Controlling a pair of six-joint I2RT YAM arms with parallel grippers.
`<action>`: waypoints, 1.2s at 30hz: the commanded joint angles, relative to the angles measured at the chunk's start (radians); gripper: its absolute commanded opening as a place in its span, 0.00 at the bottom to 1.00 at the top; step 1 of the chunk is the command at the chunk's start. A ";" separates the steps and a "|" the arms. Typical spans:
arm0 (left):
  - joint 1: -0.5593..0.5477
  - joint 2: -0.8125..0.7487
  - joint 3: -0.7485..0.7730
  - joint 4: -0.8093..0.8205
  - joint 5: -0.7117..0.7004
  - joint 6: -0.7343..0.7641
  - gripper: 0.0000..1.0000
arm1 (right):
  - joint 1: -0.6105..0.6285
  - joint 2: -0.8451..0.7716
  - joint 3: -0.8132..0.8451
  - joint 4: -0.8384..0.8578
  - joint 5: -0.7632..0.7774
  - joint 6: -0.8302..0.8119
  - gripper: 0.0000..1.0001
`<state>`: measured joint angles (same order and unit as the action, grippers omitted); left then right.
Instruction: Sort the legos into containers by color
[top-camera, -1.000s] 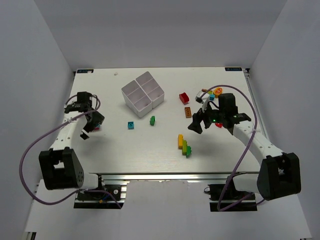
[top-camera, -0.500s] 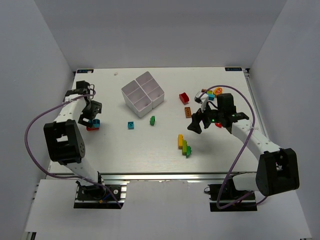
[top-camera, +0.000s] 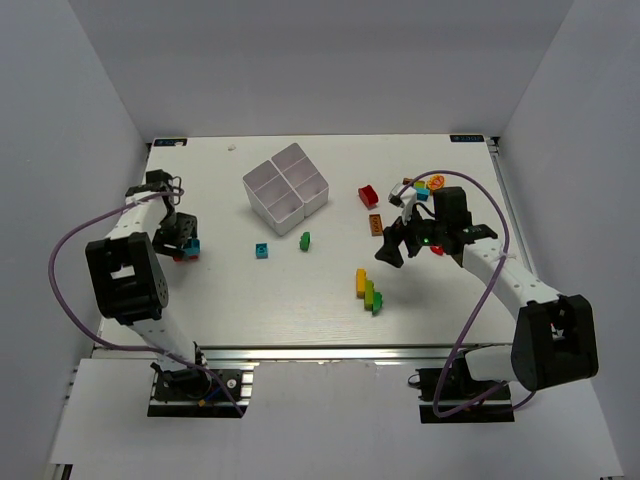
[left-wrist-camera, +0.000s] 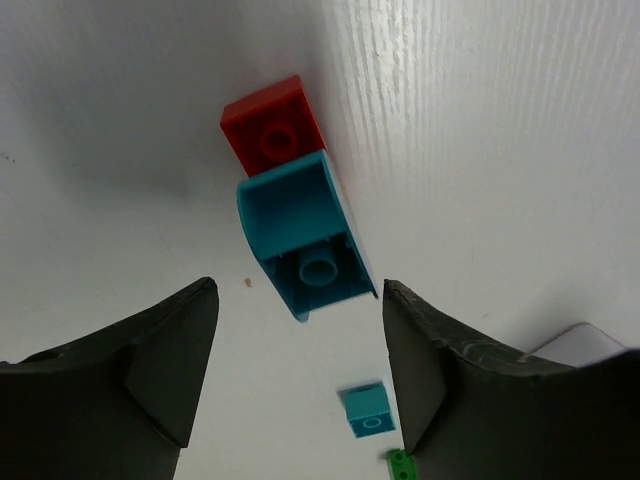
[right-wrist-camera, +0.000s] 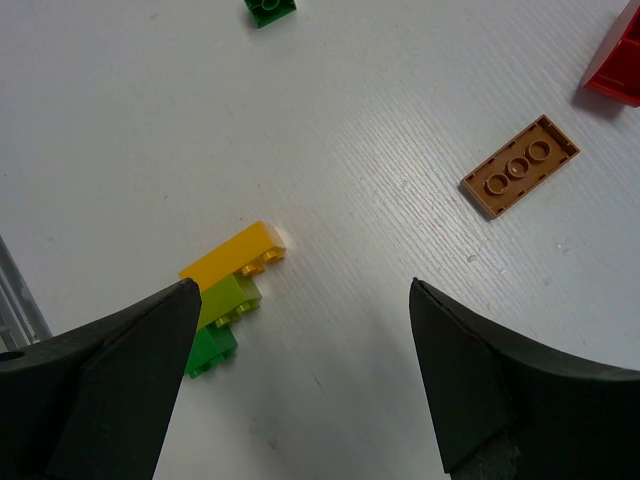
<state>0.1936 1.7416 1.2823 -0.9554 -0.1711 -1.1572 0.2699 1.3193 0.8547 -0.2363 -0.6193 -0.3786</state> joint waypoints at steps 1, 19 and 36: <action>0.023 0.035 0.020 0.017 0.007 -0.007 0.75 | 0.003 0.008 0.043 -0.006 0.001 -0.020 0.90; 0.024 -0.048 0.009 0.049 0.156 0.123 0.00 | 0.006 -0.014 0.056 -0.023 -0.014 -0.029 0.87; -0.275 -0.819 -0.615 0.958 0.815 0.229 0.00 | 0.230 0.208 0.323 0.226 -0.319 0.978 0.77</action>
<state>-0.0120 1.0088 0.7452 -0.3195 0.5259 -0.8948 0.4641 1.4979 1.0916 -0.1360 -0.8570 0.2909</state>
